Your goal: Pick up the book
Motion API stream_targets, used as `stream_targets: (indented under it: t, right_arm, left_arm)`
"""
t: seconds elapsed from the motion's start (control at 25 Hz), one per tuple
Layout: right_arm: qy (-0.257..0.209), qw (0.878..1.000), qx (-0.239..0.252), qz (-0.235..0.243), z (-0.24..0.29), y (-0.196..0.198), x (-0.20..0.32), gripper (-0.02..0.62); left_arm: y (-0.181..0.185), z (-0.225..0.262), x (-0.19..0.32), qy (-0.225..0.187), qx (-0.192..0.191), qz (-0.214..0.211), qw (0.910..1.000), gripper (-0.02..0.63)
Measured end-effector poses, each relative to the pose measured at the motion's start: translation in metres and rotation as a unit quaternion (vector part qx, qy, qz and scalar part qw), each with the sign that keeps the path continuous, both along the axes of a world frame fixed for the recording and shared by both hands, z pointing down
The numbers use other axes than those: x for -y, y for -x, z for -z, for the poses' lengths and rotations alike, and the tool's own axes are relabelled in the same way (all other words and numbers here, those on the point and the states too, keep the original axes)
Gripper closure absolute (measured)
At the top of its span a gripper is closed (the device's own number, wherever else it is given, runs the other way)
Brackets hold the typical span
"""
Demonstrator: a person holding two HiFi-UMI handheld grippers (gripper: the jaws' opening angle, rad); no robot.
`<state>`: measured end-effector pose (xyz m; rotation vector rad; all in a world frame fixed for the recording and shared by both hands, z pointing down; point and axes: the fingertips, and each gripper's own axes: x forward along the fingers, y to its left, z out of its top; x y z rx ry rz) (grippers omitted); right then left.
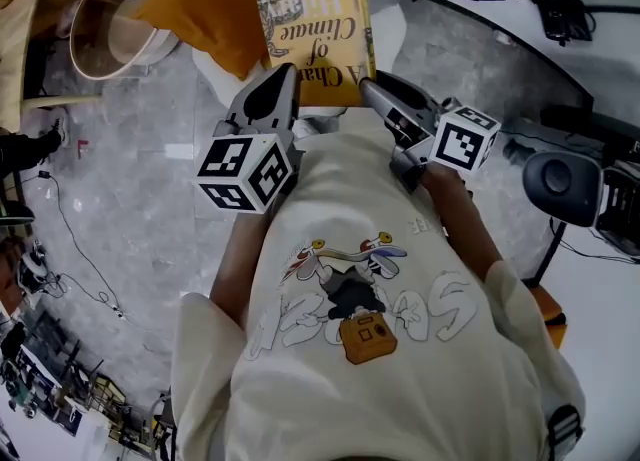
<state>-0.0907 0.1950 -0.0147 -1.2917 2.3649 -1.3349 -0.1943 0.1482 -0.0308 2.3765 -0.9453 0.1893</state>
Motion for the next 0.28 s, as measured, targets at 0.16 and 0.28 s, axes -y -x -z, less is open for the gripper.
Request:
stream_targets:
  t: [0.16, 0.28]
  right_arm:
    - [0.0, 1.0, 0.008, -0.007, 0.0026, -0.0023, 0.0021, 0.434]
    - [0.001, 1.0, 0.011, -0.011, 0.0022, -0.0052, 0.0025, 0.434]
  left_arm:
    - [-0.0006, 0.0012, 0.0009, -0.002, 0.0, 0.0, 1.0, 0.603]
    - [-0.001, 0.0008, 0.0029, -0.003, 0.0, 0.002, 1.0, 0.603]
